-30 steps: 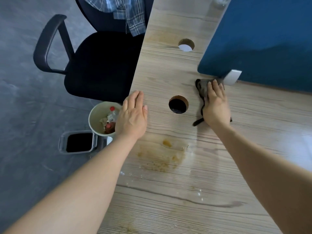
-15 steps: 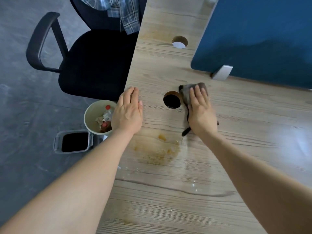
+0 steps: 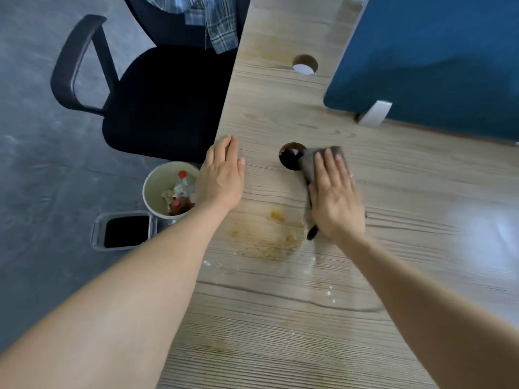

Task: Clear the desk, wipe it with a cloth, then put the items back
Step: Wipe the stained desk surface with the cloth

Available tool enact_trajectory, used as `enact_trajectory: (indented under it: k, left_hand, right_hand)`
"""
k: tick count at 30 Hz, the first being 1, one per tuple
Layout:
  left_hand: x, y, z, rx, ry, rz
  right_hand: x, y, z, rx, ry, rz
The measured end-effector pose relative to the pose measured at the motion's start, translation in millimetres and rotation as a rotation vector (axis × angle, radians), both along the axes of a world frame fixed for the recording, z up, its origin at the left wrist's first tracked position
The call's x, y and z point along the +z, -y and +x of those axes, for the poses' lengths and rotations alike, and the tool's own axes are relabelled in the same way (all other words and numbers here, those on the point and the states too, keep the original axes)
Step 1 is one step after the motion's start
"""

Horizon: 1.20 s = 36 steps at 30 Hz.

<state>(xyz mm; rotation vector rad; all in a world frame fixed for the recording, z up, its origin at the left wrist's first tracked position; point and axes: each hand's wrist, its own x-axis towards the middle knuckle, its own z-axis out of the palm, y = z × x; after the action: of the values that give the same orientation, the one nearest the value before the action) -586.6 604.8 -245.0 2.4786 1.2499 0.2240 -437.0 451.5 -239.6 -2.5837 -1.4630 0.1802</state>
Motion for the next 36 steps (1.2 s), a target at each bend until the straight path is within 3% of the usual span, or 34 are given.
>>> enact_trajectory:
  k: [3, 6, 11, 16, 19, 27, 30, 36]
  left_hand:
    - [8, 8, -12, 0.046, 0.077, -0.061]
    - [14, 18, -39, 0.160, 0.142, -0.071]
    - [7, 32, -79, 0.211, 0.099, -0.187]
    - [-2, 42, -86, 0.196, 0.094, -0.177]
    - [-4, 44, -86, 0.214, 0.151, -0.159]
    - [-11, 47, -87, 0.205, 0.192, -0.129]
    - [-12, 49, -86, 0.203, 0.208, -0.114]
    - [-8, 48, -85, 0.224, 0.193, -0.097]
  right_hand:
    - [3, 21, -31, 0.173, -0.015, -0.083]
    - [6, 18, -10, 0.260, -0.011, -0.126]
    - [5, -3, -10, -0.090, -0.025, -0.105]
    - [7, 18, -90, 0.234, -0.045, -0.103]
    - [8, 12, -98, 0.382, -0.057, -0.136]
    - [5, -114, -37, 0.267, -0.038, -0.139]
    - [7, -96, -50, 0.273, -0.035, -0.119]
    - [8, -53, -74, 0.483, -0.019, -0.104]
